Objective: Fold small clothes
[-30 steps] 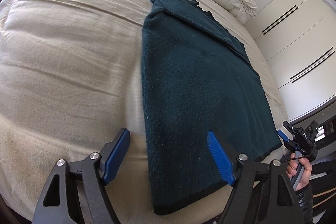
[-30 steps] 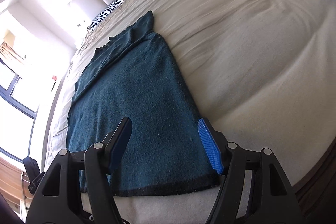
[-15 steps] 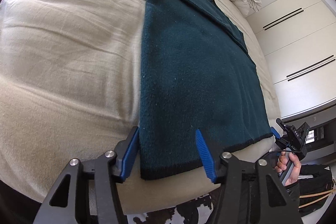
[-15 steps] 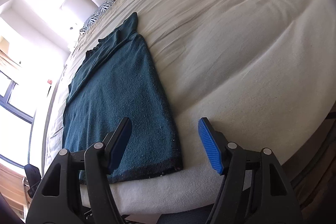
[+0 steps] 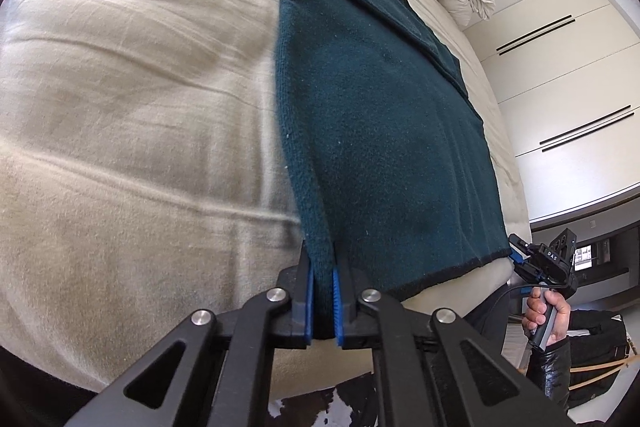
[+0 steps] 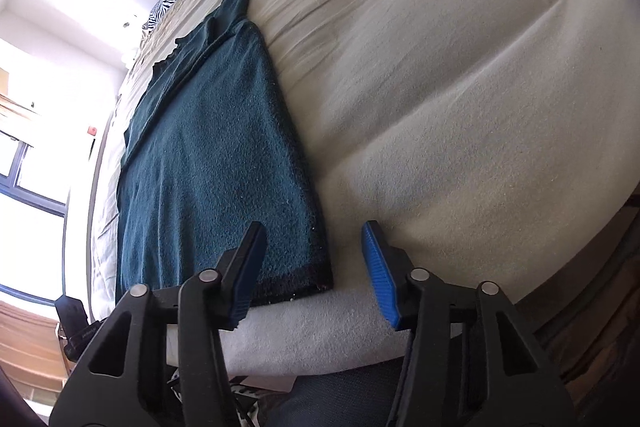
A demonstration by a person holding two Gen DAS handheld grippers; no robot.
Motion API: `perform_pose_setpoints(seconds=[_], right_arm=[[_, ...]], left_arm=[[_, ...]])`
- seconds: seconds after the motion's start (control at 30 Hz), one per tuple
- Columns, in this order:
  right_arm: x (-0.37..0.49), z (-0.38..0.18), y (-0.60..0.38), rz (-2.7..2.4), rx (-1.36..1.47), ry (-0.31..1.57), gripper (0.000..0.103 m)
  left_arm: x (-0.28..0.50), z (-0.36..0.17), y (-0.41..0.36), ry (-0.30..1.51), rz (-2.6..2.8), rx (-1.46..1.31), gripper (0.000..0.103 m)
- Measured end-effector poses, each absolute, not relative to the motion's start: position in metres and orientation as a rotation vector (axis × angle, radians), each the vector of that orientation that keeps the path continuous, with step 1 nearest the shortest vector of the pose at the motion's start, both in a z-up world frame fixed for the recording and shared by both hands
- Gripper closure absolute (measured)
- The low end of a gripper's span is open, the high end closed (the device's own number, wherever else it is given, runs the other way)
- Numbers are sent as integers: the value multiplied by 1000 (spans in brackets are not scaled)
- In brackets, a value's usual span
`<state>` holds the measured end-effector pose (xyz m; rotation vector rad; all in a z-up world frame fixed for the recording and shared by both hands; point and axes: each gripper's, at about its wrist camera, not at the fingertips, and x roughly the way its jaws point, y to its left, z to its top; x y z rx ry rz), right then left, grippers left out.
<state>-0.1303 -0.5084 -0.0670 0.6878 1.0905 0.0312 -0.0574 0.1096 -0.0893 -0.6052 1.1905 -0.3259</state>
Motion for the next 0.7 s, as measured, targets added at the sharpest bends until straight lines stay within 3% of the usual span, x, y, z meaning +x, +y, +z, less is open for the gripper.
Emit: perform_pose_setpoints(seconds=[0.17, 0.23, 0.7], right_arm=[[-123, -71, -504, 80, 679, 1142, 75], [-121, -74, -504, 80, 686, 1150, 94], [-128, -40, -499, 190, 783, 1001, 97]], left_arm=[[-61, -85, 118, 1169, -338, -617, 95], [-63, -85, 119, 1165, -343, -620, 96], [-63, -61, 132, 1053, -453, -785, 96]])
